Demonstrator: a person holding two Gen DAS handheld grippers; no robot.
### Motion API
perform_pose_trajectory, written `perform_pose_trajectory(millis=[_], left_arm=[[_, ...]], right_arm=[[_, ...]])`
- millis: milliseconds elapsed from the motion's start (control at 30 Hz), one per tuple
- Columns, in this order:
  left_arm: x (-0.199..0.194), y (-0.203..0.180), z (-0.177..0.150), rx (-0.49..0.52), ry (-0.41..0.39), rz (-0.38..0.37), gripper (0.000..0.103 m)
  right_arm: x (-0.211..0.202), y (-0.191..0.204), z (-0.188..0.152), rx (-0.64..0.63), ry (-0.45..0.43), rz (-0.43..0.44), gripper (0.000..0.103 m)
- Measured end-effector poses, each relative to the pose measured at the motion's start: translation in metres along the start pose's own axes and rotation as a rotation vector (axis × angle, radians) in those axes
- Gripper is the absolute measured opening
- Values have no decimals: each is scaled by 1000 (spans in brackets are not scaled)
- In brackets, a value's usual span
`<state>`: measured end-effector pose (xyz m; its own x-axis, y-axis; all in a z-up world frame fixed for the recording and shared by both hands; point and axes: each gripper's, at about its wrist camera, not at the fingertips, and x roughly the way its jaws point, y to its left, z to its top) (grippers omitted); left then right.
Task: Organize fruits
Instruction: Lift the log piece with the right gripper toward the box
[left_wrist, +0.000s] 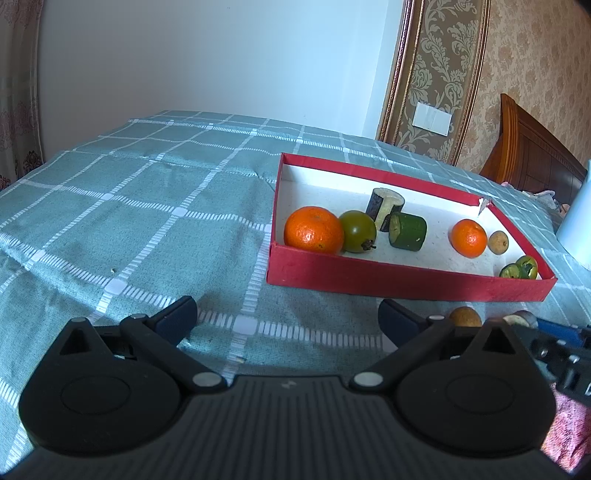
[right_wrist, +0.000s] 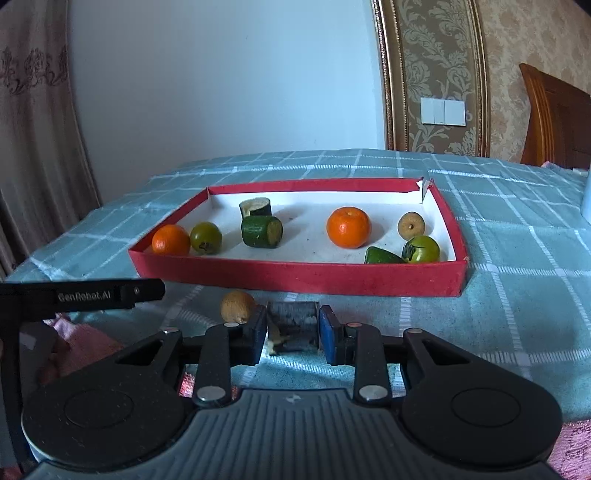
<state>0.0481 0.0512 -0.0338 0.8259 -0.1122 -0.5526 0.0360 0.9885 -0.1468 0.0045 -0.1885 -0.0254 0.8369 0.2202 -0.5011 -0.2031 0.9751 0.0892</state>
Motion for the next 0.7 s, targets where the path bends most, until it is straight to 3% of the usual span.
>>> perform_pose_trajectory(millis=[333, 500, 700], left_arm=[[0, 1, 0, 0, 0, 0, 103], [0, 1, 0, 0, 0, 0, 103], [0, 1, 0, 0, 0, 0, 103]], right_arm=[[-10, 0, 13, -42, -42, 3, 29], [-16, 1, 29, -90, -87, -14, 18], [-17, -9, 31, -76, -81, -32, 17]])
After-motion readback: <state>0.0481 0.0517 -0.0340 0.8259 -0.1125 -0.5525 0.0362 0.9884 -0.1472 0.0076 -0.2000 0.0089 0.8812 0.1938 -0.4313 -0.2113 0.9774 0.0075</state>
